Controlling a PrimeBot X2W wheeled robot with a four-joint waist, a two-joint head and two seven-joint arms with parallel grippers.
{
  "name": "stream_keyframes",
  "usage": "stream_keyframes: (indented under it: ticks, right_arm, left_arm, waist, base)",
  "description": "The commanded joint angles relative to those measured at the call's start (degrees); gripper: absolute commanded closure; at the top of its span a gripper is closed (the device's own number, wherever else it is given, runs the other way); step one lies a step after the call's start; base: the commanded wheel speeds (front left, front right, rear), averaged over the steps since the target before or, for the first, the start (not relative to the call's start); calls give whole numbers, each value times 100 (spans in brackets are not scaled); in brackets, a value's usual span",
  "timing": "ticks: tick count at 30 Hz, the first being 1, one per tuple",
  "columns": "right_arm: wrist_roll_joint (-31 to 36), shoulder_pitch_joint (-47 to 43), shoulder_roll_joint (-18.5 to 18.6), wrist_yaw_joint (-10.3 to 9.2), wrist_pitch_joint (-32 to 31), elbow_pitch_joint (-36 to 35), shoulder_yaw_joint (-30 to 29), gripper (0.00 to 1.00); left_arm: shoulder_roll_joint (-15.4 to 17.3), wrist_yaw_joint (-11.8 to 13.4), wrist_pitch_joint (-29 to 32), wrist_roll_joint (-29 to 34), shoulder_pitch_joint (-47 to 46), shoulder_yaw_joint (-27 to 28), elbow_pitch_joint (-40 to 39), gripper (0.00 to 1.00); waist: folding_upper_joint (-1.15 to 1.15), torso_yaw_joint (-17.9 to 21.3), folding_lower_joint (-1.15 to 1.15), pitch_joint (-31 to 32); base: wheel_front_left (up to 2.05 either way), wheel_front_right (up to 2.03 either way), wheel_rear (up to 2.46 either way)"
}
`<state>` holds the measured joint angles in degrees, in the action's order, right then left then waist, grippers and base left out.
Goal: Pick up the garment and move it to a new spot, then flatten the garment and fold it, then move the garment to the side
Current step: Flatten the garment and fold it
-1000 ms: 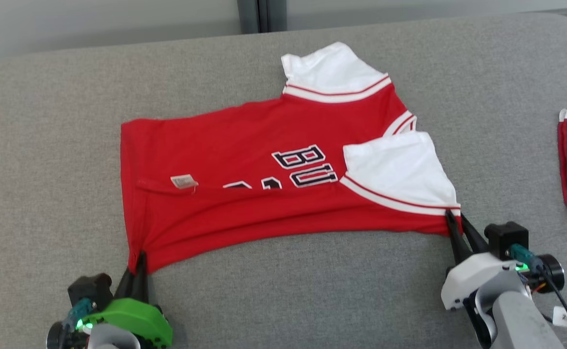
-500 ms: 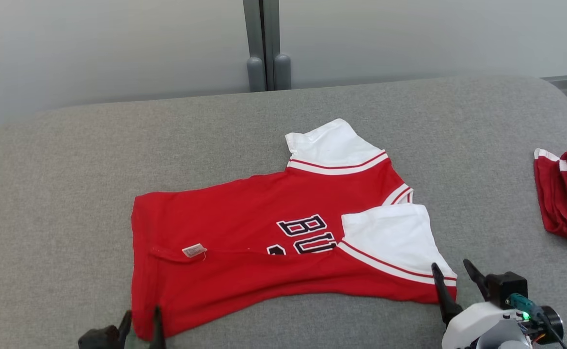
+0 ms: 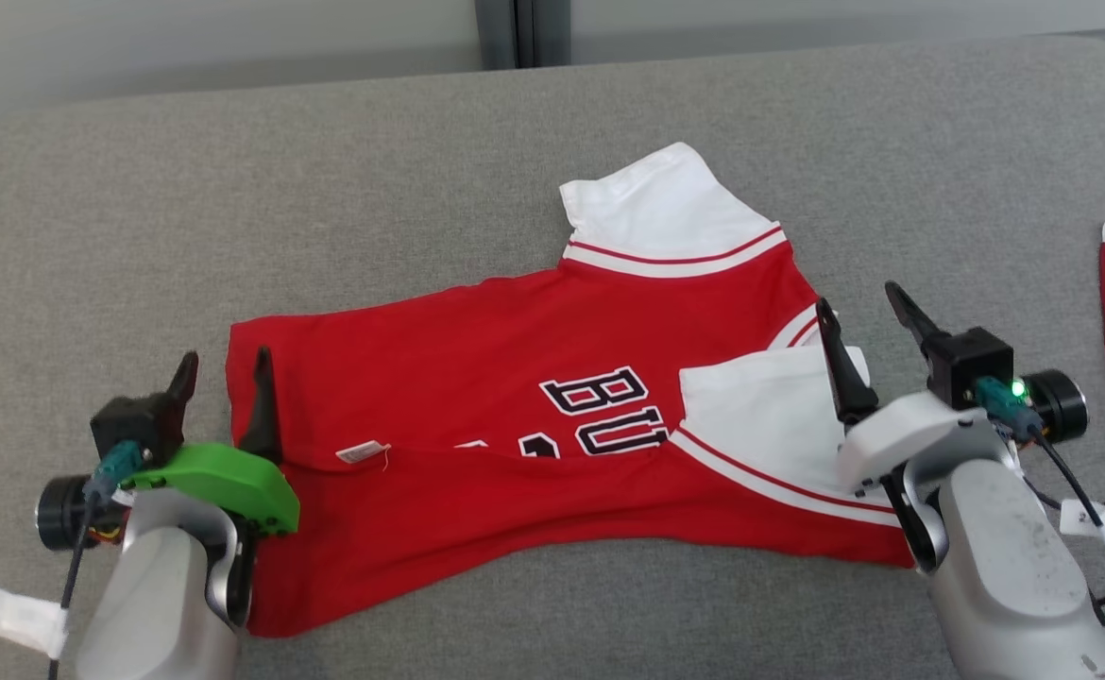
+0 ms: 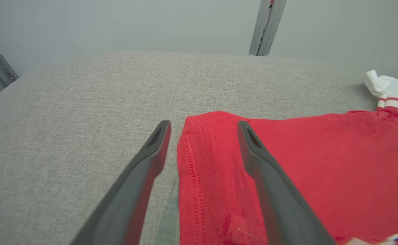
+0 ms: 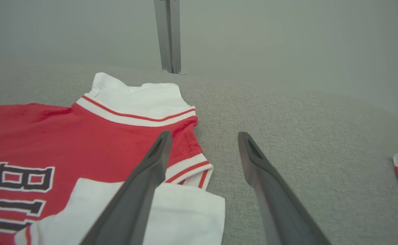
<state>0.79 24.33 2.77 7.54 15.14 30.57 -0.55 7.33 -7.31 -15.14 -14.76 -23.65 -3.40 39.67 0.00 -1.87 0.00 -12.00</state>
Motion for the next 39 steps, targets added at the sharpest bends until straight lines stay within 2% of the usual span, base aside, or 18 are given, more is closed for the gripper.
stream_keyframes:
  ticks: [1,6,11,12,13,14,16,18,19,24,34,35,37,39]
  right_arm:
    - [106,254,27,-11,-1,80,31,0]
    - [513,1066,27,-10,-1,328,78,0]
    - [799,1728,26,-10,-19,734,156,0]
    - [842,1828,24,-11,-36,823,170,0]
    - [912,1946,24,-11,-77,918,182,0]
    - [952,2033,25,-11,-121,1001,190,0]
    - [1072,2238,23,-10,-257,1172,225,0]
    - [1129,2443,24,-10,-445,1359,237,0]
    - [1185,2580,30,-10,-553,1461,246,0]
    - [1423,3228,29,-10,-1144,2020,66,0]
    - [1750,3776,27,-10,-1357,2657,-500,0]
    - [1756,3808,25,-10,-1371,2707,-548,50]
    - [1837,3858,24,-9,-1389,2834,-573,100]
    - [1949,3905,30,-10,-1216,2768,-694,100]
  left_arm:
    - [155,-26,5,-8,-275,-90,107,0]
    - [382,-24,5,-106,-823,-341,632,0]
    - [397,-25,6,-192,-1072,-585,1006,0]
    - [393,-25,9,-208,-1094,-625,1023,5]
    - [386,-25,11,-225,-1115,-677,1045,31]
    - [380,-25,13,-257,-1120,-702,1068,52]
    - [359,-25,16,-309,-1150,-730,1069,75]
    - [343,-25,17,-361,-1192,-772,1045,86]
    - [337,-25,17,-390,-1224,-802,1026,100]
    - [274,-12,14,-552,-1443,-1006,802,100]
    - [158,-12,7,-809,-1546,-1318,238,100]
    - [164,-12,7,-816,-1546,-1336,220,100]
    - [157,-12,7,-858,-1539,-1367,185,100]
    - [171,-12,7,-881,-1538,-1366,118,100]
  waist:
    - [0,37,0,-462]
    - [0,22,0,-815]
    - [0,-62,0,-1069]
    - [0,-84,0,-1094]
    - [0,-119,0,-1127]
    - [0,-144,0,-1144]
    - [0,-210,0,-1198]
    - [0,-285,0,-1249]
    - [0,-328,0,-1285]
    - [0,-603,0,-1507]
    - [0,-978,0,-1743]
    - [0,-989,0,-1751]
    - [0,-1003,0,-1760]
    - [0,-986,0,-1768]
  base:
    - [0,0,0]
    - [0,0,0]
    - [0,0,0]
    - [0,0,0]
    - [0,0,0]
    - [0,0,0]
    - [0,0,0]
    - [0,0,0]
    - [0,0,0]
    - [0,0,0]
    - [0,0,0]
    - [0,0,0]
    - [0,0,0]
    - [0,0,0]
